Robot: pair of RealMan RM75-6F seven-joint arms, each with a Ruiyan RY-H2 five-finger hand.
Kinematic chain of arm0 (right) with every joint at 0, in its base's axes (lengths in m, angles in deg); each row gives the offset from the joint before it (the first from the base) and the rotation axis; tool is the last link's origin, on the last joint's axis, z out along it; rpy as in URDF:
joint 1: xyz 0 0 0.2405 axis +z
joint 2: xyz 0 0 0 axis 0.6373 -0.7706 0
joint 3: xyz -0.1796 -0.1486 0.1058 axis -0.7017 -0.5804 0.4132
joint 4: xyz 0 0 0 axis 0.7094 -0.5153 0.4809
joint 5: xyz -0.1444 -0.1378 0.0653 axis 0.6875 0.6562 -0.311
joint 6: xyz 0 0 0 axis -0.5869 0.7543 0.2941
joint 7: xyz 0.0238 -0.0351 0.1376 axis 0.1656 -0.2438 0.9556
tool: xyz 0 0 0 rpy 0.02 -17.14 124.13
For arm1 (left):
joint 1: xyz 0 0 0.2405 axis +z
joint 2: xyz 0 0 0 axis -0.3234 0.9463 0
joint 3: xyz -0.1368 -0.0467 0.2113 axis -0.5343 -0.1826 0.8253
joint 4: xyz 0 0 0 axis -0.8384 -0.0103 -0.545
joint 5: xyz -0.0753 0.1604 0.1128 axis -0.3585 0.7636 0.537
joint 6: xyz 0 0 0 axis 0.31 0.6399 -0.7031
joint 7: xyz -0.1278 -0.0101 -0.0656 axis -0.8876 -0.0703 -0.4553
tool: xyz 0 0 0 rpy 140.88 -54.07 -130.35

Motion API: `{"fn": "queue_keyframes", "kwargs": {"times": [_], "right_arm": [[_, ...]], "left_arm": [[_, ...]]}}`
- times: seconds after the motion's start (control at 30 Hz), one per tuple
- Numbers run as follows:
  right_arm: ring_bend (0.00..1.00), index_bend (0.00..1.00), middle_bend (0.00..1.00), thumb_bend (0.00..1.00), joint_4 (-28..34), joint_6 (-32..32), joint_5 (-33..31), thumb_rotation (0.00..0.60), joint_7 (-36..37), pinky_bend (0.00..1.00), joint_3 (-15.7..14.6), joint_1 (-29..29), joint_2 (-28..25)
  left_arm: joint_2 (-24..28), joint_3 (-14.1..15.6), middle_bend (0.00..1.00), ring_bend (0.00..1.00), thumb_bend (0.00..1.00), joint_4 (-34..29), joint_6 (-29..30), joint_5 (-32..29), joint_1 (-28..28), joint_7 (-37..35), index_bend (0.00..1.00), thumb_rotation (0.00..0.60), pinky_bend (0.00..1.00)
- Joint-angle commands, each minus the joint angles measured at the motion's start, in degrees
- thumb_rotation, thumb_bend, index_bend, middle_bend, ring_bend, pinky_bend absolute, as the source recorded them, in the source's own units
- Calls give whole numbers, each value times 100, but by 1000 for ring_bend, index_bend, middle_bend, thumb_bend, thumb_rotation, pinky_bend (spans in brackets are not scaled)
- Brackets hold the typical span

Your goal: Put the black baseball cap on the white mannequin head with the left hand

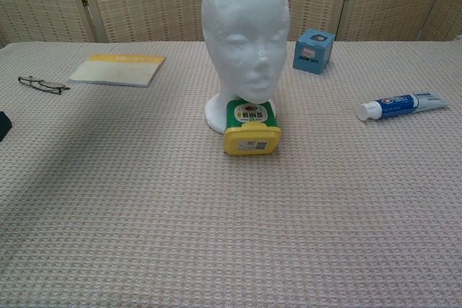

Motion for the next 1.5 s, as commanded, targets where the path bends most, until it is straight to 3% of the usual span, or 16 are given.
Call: {"fn": "queue_keyframes", "kwargs": {"times": [0.03,0.7,1.5], "right_arm": [[0,0,0,296,-12,50,-52,600,66,0,43,-16,-31],[0,0,0,296,-76,33,-259,600,335,0,153,-24,-145],[0,0,0,297,-158,27,9,600,1077,0,84,-25,-415]], "left_arm": [[-116,-109,690,574,490,75,-227,-126,-236,4,669,600,645],[-272,-380,690,574,490,249,-1191,-496,-1365,216,668,600,647],[-1069,-181,691,574,489,-170,-1508,-861,-2089,1565,672,600,647]]}}
